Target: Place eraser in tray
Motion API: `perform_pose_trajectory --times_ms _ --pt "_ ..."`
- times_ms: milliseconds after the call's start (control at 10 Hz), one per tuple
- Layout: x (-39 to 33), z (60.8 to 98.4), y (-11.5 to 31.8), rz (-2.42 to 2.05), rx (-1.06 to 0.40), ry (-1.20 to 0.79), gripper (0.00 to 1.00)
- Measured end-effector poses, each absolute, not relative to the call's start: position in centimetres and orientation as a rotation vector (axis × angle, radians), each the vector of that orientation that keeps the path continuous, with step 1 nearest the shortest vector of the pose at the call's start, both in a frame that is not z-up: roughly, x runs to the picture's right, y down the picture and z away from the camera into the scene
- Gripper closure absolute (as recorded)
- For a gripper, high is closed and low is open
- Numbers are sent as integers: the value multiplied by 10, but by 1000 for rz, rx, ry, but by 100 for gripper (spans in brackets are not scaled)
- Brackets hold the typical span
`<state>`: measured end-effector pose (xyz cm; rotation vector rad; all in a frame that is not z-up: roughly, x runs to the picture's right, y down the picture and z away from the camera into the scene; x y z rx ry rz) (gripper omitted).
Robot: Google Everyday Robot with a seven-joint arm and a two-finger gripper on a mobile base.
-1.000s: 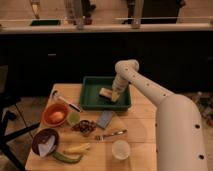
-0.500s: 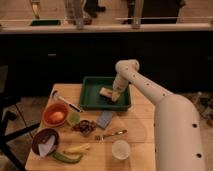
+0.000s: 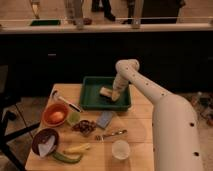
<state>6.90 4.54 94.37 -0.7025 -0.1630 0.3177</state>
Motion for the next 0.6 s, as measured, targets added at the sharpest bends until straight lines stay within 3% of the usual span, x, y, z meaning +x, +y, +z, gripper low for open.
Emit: perform_pose_trajectory --times_ms 200,600 --pt "68 943 45 323 -699 -162 99" --pt "72 942 43 338 -694 -163 100"
